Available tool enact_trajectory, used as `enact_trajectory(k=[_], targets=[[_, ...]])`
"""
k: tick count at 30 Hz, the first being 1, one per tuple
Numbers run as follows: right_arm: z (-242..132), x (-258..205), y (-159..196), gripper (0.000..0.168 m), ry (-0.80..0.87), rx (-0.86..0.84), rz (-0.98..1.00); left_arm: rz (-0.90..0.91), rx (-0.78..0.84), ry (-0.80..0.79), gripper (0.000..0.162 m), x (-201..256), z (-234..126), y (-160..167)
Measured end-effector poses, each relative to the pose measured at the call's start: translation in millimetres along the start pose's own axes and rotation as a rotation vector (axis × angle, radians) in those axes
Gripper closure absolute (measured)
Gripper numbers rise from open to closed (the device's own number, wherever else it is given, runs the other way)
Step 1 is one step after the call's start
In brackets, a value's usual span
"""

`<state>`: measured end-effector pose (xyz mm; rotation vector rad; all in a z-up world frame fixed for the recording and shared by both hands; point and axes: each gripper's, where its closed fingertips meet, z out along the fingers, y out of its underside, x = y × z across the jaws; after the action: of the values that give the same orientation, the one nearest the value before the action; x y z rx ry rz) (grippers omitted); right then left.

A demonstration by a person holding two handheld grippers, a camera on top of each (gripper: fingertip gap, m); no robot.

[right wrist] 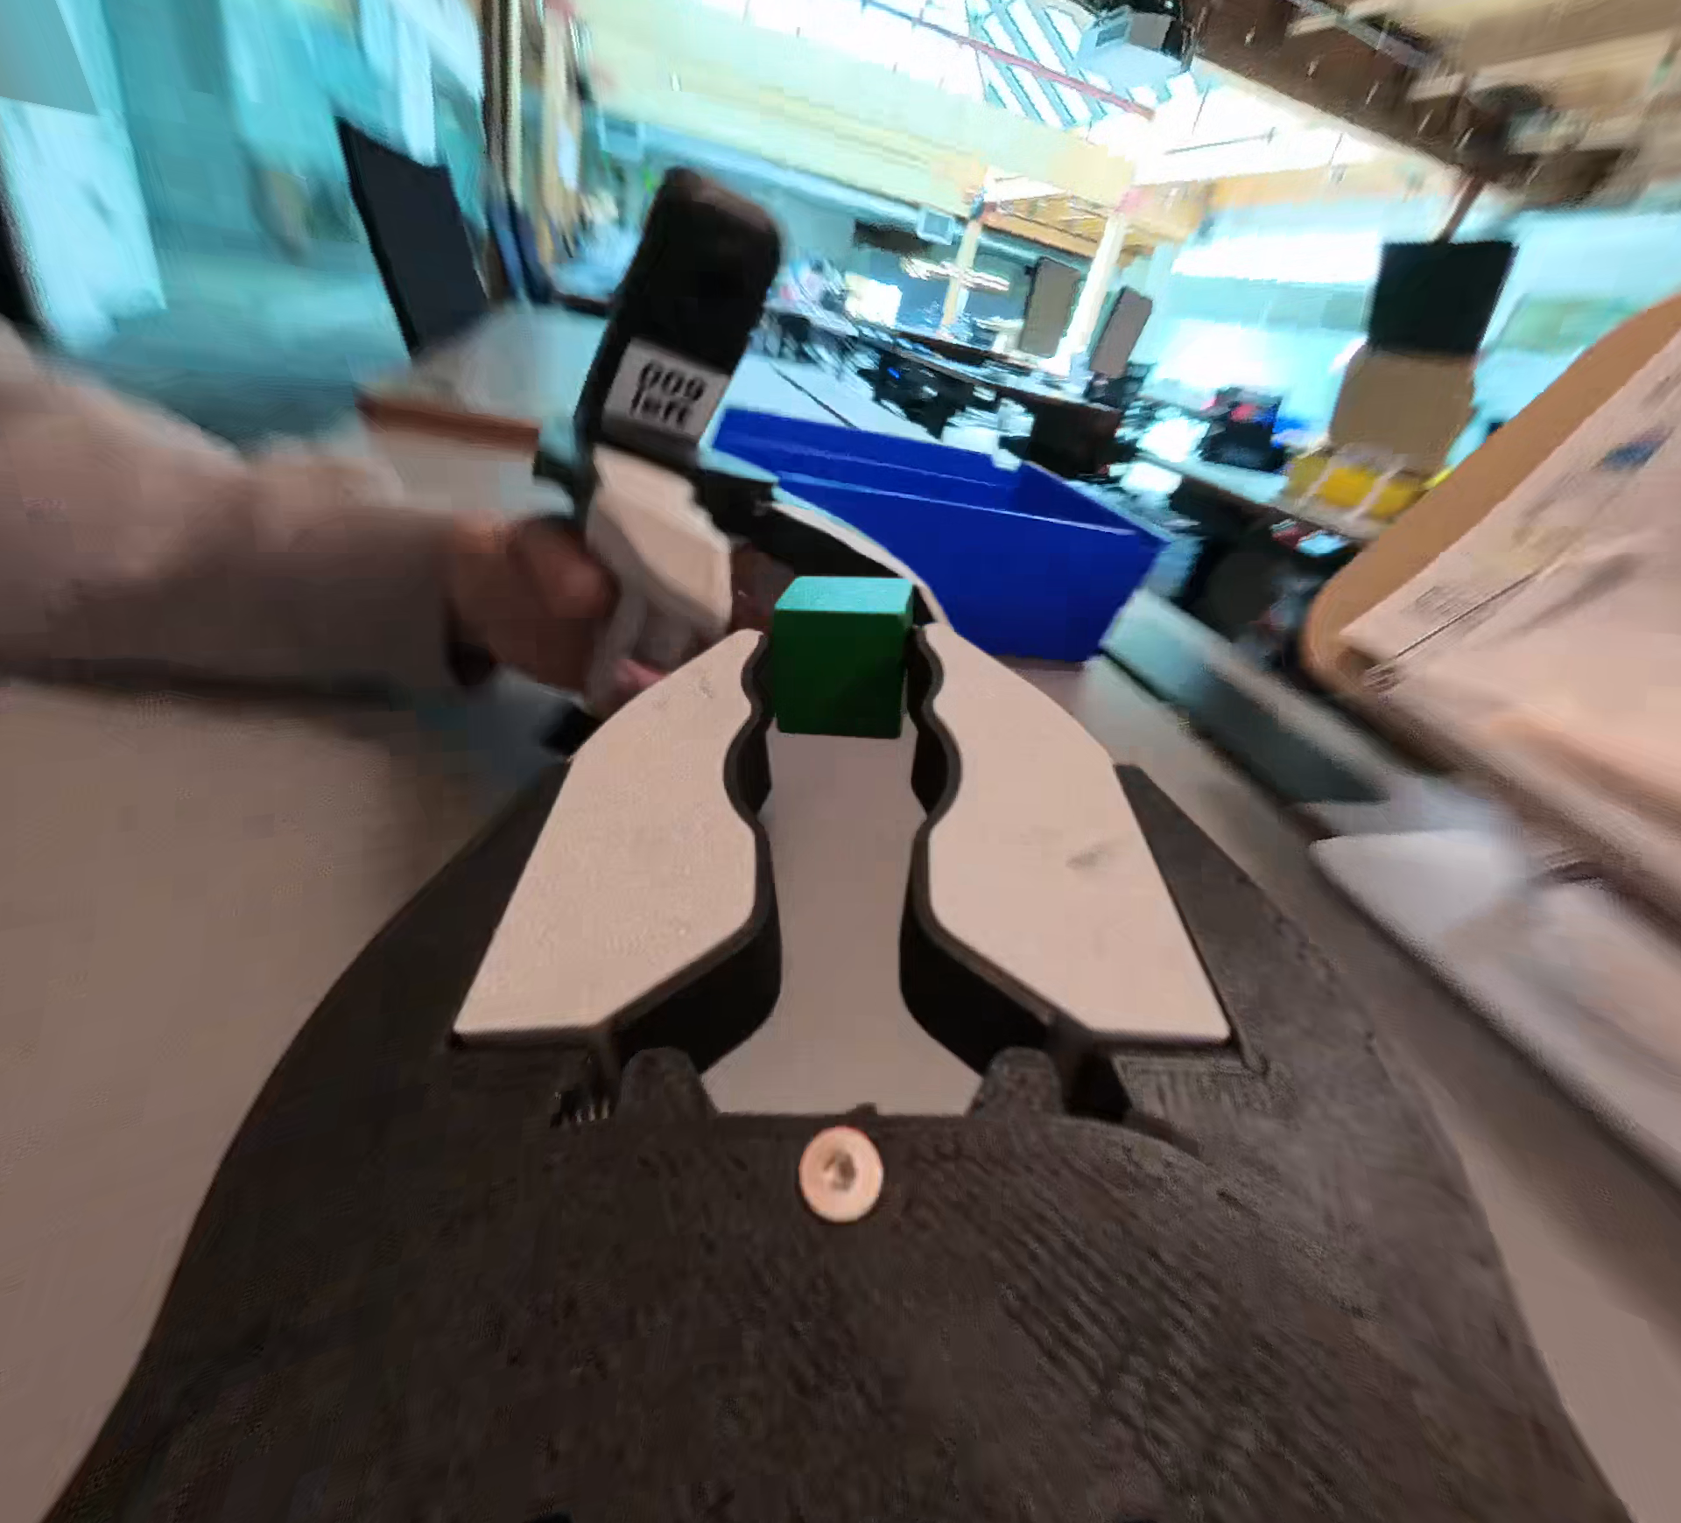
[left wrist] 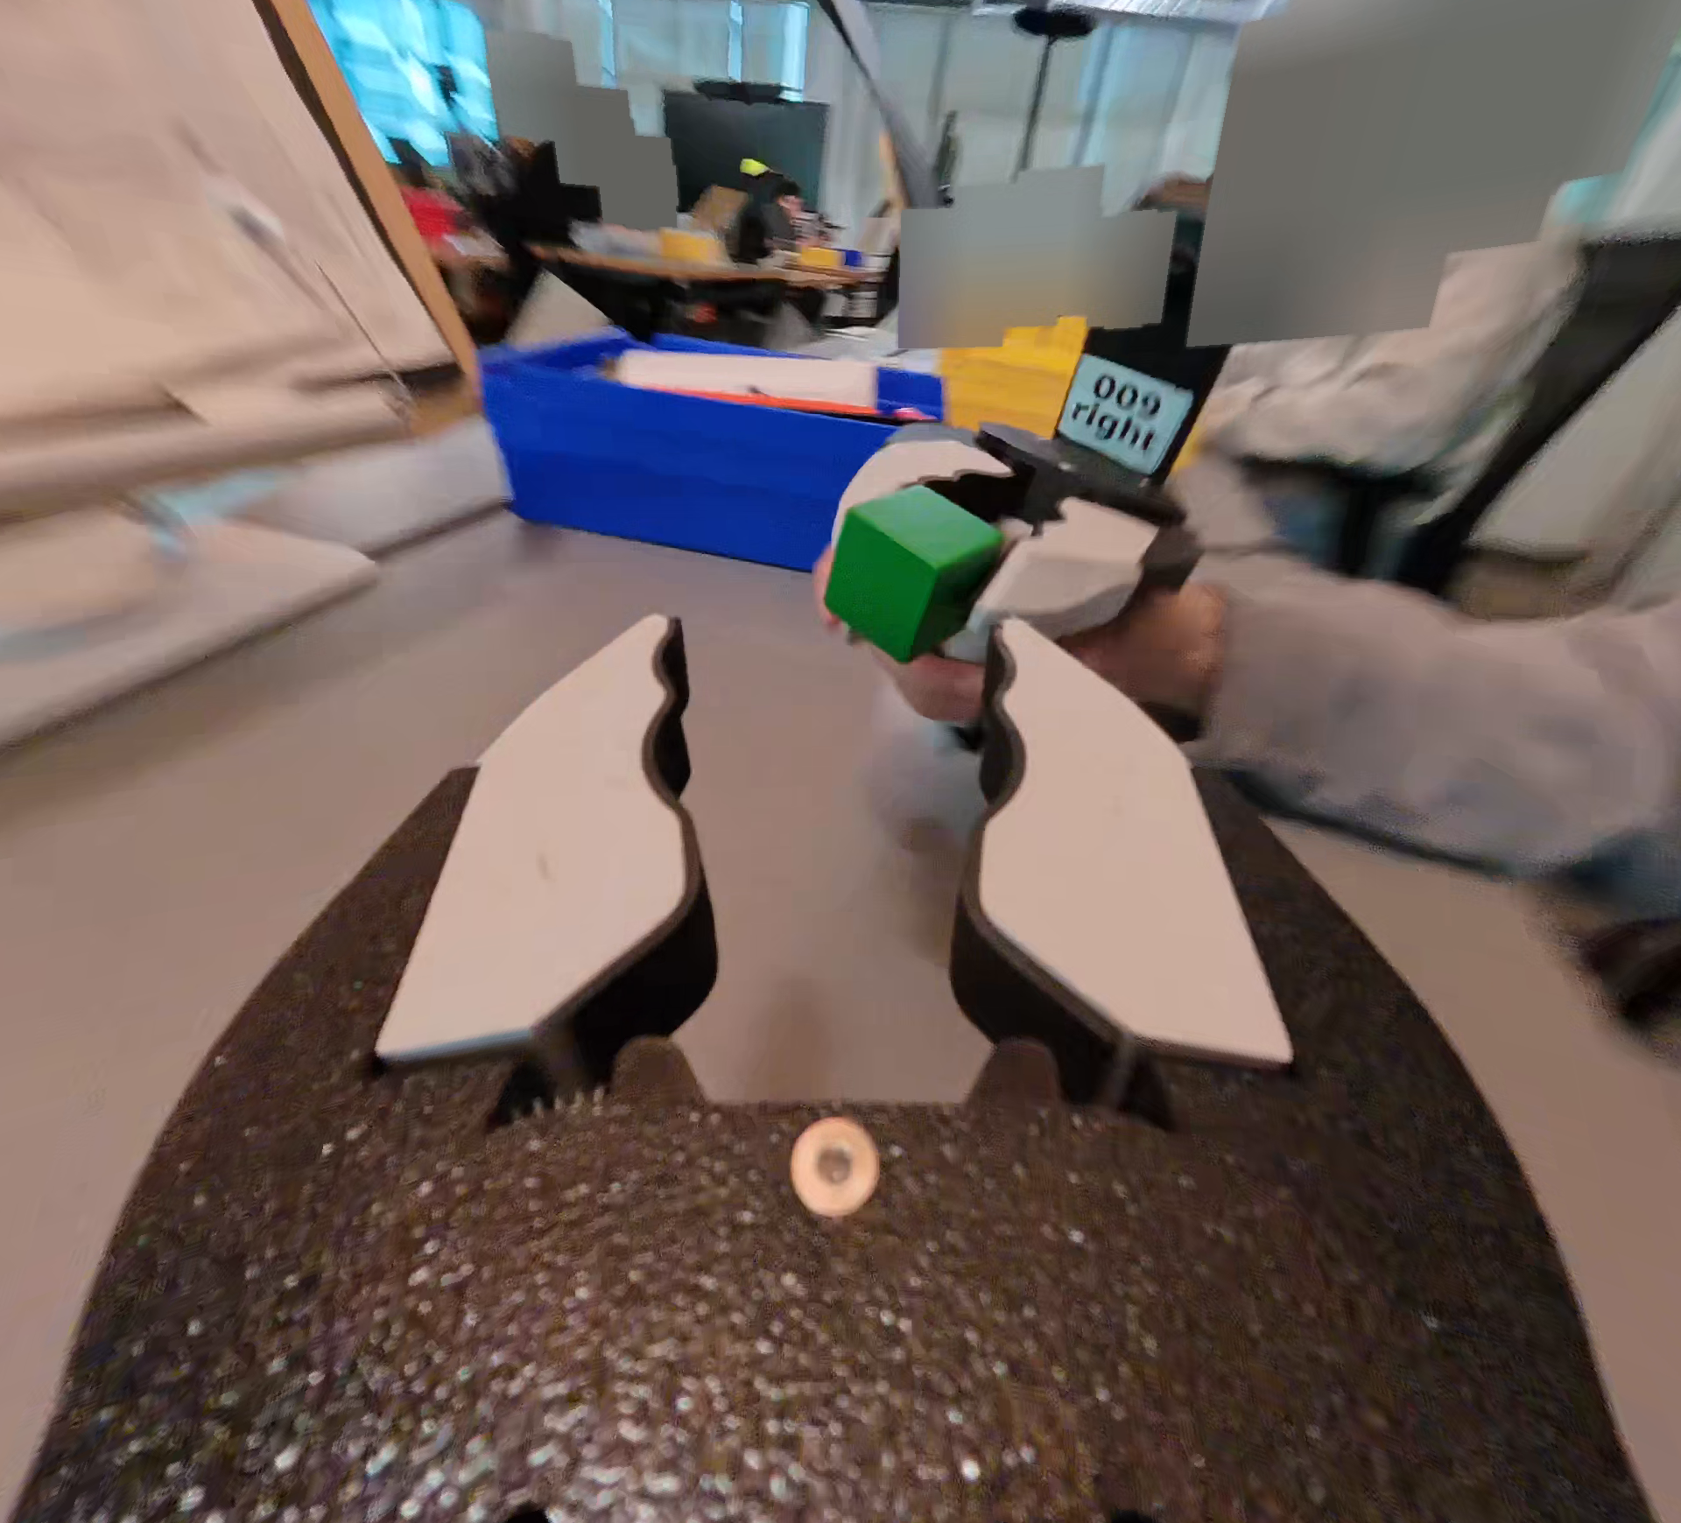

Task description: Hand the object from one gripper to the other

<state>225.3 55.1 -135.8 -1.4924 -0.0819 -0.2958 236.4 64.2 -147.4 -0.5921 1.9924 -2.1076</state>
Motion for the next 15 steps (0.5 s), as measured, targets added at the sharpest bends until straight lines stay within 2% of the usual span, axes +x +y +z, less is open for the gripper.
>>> enact_trajectory(k=[3, 5, 9, 11, 15], targets=[[-2, -5, 8, 0.140, 0.034, -0.110, -0.423, -0.332, -0.007, 0.196, 0.101, 7, -3, 3], [1, -12, 14, 0.140, 0.018, -0.154, -0.540, -0.442, -0.037, 0.285, 0.104, 14, -3, 10], [6, -25, 17, 0.140, -0.034, -0.152, -0.580, -0.512, -0.099, 0.405, 0.111, 31, -1, 20], [7, -28, 18, 0.140, -0.055, -0.151, -0.564, -0.523, -0.107, 0.446, 0.130, 35, -2, 22], [8, -23, 24, 0.140, -0.025, -0.182, -0.477, -0.540, -0.105, 0.437, 0.132, 30, -1, 24]])
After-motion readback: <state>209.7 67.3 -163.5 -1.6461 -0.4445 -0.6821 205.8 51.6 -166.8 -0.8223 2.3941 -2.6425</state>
